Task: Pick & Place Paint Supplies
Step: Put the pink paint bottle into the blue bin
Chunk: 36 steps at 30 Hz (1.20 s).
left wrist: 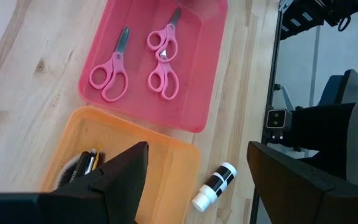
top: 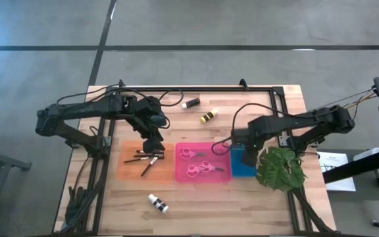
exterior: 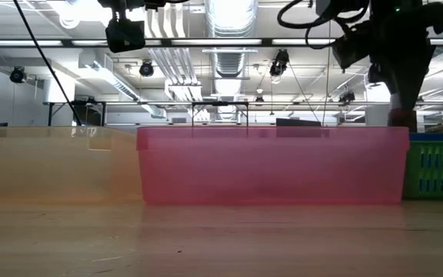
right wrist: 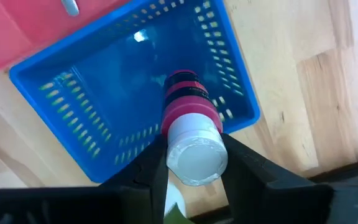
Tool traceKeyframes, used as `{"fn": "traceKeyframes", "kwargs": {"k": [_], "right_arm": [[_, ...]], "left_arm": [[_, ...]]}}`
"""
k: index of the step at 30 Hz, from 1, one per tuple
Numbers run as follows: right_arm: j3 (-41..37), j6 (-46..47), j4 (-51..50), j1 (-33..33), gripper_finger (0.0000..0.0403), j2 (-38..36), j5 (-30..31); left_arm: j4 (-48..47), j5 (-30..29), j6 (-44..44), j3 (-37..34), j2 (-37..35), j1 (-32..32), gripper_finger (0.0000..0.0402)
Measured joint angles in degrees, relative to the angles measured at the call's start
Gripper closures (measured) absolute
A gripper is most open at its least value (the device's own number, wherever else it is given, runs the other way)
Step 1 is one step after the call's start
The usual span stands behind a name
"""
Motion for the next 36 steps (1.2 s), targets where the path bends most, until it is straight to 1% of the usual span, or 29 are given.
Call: {"fn": "traceKeyframes", "kwargs": {"k": [4,14,20,28,29,33,36], "right_arm": [[-1.2,0.4,0.6,0.1,0.0293,-0.4,0.8],[-5.0,0.2,4.8,0.0,0.0293,-0.1,0.2],[-5.5,-0.5,4.8,0.0,0.0293,0.1,1.3],[-4.9,-2.6,6.0,0.0,0.0291,-0.3,1.1],[-4.8,-2.6,6.0,0.0,0.0281,-0.5,1.1],[-4.8,-2.5,5.8,0.0,0.0214,-0.8,1.3],[-4.8,-2.3,5.8,0.0,0.0186,-0.9,1.2]], "left_arm": [[0.0,0.0,0.0,0.0,0.0,0.0,0.0118],[0.0,0.0,-0.4,0.0,0.0,0.0,0.0118],[0.0,0.0,-0.9,0.0,0.0,0.0,0.0118],[0.0,0.0,-1.0,0.0,0.0,0.0,0.0118],[0.0,0.0,-1.1,0.0,0.0,0.0,0.0118],[0.0,0.1,-1.1,0.0,0.0,0.0,0.0118],[0.0,0.1,-1.1,0.0,0.0,0.0,0.0118]]}}
